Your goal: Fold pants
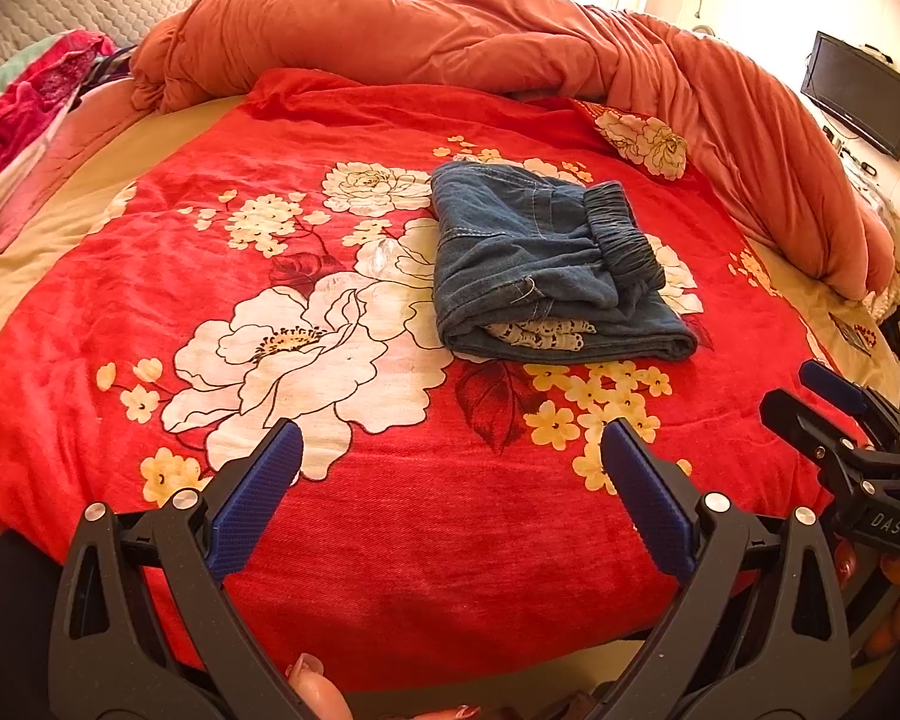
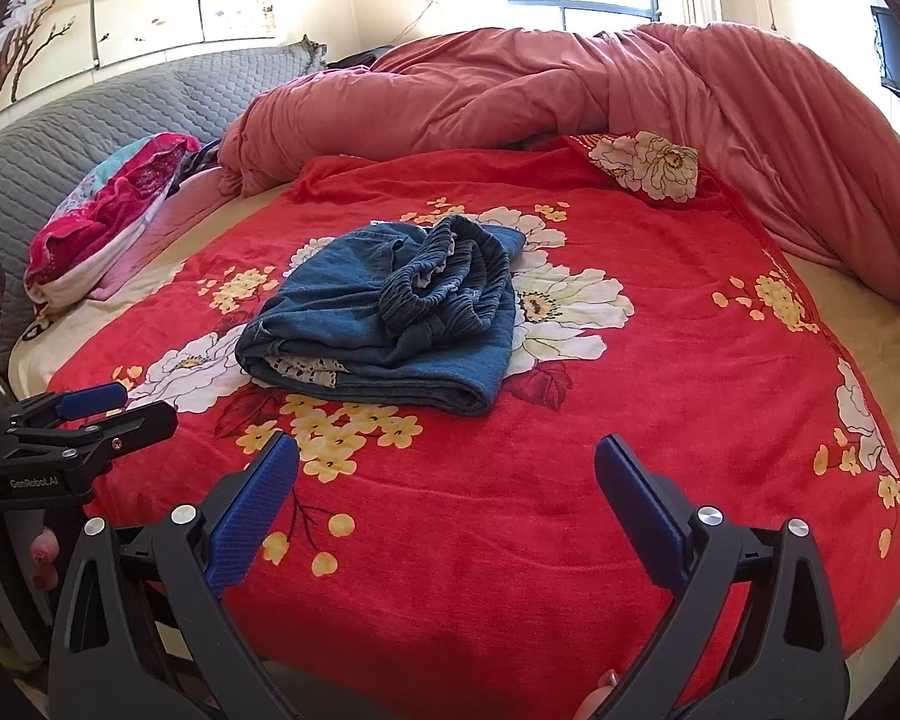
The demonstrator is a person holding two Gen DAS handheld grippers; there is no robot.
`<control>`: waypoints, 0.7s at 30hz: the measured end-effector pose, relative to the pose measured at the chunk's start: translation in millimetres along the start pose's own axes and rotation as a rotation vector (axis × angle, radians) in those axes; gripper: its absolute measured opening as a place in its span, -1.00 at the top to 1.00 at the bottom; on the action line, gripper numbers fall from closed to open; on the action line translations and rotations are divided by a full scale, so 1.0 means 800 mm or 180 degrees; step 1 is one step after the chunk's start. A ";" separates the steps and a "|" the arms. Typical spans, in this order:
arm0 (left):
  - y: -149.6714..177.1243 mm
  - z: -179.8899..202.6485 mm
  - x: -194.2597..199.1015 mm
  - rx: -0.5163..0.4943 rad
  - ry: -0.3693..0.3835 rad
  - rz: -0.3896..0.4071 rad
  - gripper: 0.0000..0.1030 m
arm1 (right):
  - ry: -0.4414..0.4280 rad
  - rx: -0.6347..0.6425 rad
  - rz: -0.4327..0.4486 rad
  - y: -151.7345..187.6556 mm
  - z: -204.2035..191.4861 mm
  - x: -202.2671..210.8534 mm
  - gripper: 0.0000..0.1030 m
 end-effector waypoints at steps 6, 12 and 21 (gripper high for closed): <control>0.000 0.001 0.000 -0.0010 -0.0010 -0.0006 -0.82 | 0.0001 0.0010 -0.0003 0.001 0.000 0.000 -0.91; 0.000 0.000 0.000 -0.0013 -0.0001 -0.0007 -0.82 | 0.0003 0.0022 -0.0006 0.000 -0.001 0.000 -0.91; 0.001 -0.001 -0.003 -0.0008 -0.0025 -0.0023 -0.82 | 0.0015 0.0013 -0.0001 0.001 0.001 0.001 -0.91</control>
Point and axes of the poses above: each gripper's, at about its wrist camera, not at the fingertips, and x roughly against the way its jaws point, z to its right, y to its underside, the point moved 5 cm from there along -x, roughly the way its jaws point, and after that the axes turned 9 degrees about -z, right-handed, at the moved point
